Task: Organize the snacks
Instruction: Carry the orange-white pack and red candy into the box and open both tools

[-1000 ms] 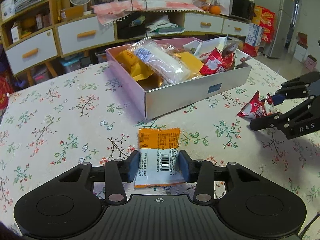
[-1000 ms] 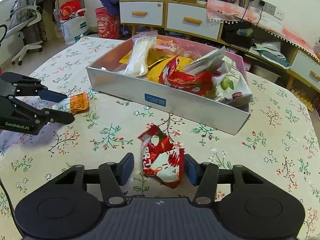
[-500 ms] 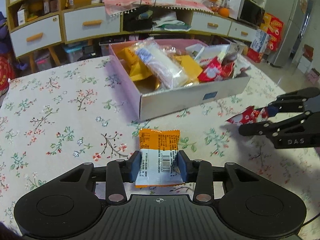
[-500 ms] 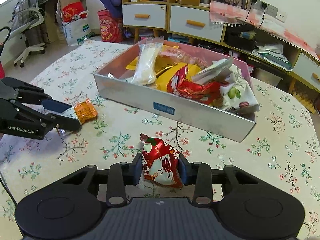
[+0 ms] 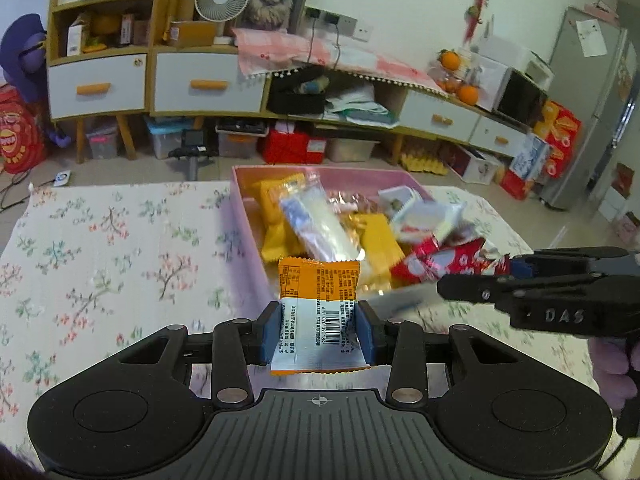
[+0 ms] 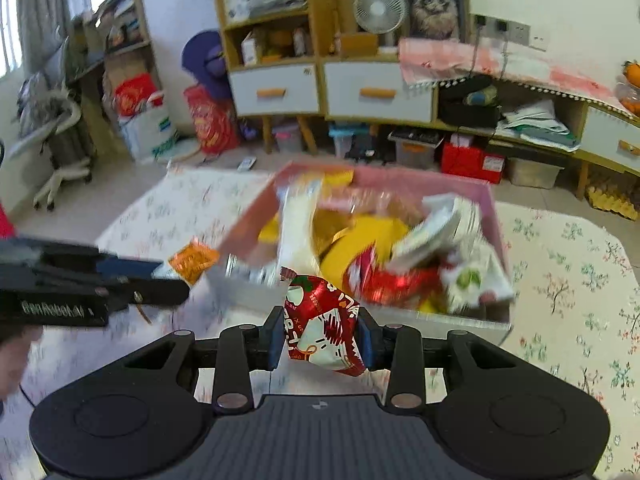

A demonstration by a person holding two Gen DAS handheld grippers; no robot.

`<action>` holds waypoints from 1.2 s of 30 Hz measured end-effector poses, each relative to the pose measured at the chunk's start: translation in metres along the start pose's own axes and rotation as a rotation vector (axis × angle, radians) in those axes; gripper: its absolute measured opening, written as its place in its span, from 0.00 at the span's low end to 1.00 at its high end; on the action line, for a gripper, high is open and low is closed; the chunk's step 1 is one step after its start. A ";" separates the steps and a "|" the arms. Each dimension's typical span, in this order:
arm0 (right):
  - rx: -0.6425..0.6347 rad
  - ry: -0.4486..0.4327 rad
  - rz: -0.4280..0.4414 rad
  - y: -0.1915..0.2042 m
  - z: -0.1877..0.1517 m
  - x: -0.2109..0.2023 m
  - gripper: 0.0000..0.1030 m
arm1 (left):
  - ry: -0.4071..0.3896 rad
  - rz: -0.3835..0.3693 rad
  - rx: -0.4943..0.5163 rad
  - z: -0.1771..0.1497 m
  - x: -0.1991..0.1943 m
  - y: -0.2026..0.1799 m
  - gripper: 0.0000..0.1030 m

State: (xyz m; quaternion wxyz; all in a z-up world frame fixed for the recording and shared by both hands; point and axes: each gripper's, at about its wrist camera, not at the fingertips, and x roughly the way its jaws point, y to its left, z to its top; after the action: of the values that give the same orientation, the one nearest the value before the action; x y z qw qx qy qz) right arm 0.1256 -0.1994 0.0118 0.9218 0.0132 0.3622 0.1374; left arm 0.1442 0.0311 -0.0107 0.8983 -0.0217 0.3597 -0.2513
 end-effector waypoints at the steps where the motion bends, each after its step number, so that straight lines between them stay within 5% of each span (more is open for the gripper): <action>1: 0.018 -0.010 -0.002 -0.002 0.004 0.001 0.10 | 0.000 0.013 0.016 0.005 0.005 -0.002 0.35; 7: 0.216 -0.041 -0.002 -0.025 0.028 0.017 0.10 | 0.028 0.045 -0.037 0.025 0.037 0.003 0.35; 14: 0.296 -0.080 -0.037 -0.042 0.039 0.036 0.10 | 0.037 0.033 -0.064 0.026 0.062 0.001 0.35; 29: 0.303 -0.102 -0.062 -0.053 0.048 0.059 0.10 | 0.001 0.054 -0.035 0.034 0.069 0.000 0.35; 32: 0.296 -0.099 -0.071 -0.053 0.047 0.061 0.13 | -0.009 0.051 -0.025 0.034 0.067 -0.001 0.40; 34: 0.283 -0.100 -0.076 -0.051 0.048 0.060 0.16 | -0.010 0.051 -0.016 0.035 0.066 -0.002 0.52; 36: 0.271 -0.104 -0.081 -0.049 0.049 0.057 0.30 | -0.011 0.056 0.002 0.034 0.064 -0.005 0.59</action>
State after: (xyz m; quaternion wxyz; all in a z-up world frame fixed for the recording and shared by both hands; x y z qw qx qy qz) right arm 0.2104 -0.2284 0.0040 0.9339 0.1303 0.3293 0.0492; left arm 0.2041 -0.0078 -0.0250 0.9070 -0.0119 0.3550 -0.2262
